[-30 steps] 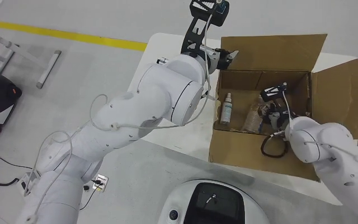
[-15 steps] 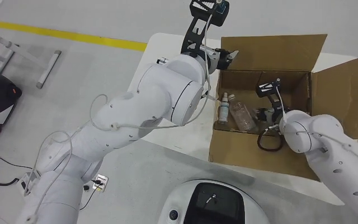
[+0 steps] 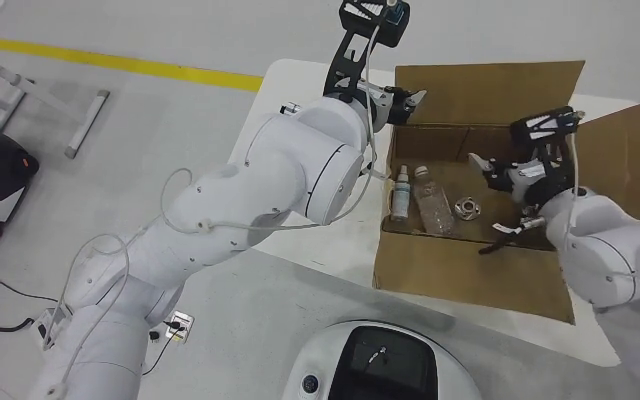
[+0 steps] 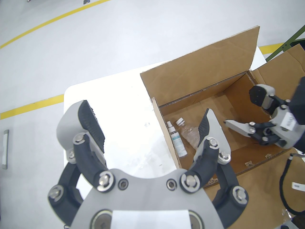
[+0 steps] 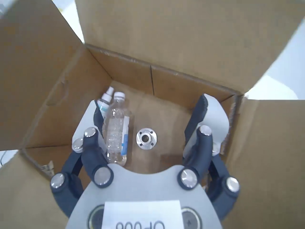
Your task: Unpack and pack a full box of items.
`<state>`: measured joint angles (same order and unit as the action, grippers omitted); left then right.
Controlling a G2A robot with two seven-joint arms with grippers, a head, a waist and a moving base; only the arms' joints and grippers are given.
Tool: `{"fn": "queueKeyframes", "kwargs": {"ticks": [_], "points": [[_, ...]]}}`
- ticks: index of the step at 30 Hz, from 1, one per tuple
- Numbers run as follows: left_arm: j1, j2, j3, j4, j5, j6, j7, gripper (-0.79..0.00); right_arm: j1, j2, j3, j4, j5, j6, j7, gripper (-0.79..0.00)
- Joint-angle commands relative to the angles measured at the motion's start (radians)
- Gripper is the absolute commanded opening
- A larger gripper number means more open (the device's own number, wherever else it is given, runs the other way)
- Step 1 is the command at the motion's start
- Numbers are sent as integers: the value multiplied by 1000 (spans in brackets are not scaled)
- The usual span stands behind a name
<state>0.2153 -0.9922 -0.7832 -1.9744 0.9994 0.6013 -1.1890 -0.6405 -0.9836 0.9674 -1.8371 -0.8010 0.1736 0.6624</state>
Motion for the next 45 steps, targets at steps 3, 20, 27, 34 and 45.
{"fn": "queueKeyframes", "kwargs": {"ticks": [3,20,27,34,45], "points": [[0,0,0,0,0,0,0,0,-147,33,199,-86,47,-79,-105,-785],[0,0,0,0,0,0,0,0,-599,78,815,-129,275,-315,-277,-785],[61,4,-20,7,20,-45,50,0,-701,71,895,-100,308,-306,-322,-785],[119,16,-55,-18,139,-89,-11,-785,-706,65,818,-54,264,-293,-310,-785],[251,32,-108,-57,305,-171,-157,-785,-554,45,609,32,300,-360,-309,-785]]}}
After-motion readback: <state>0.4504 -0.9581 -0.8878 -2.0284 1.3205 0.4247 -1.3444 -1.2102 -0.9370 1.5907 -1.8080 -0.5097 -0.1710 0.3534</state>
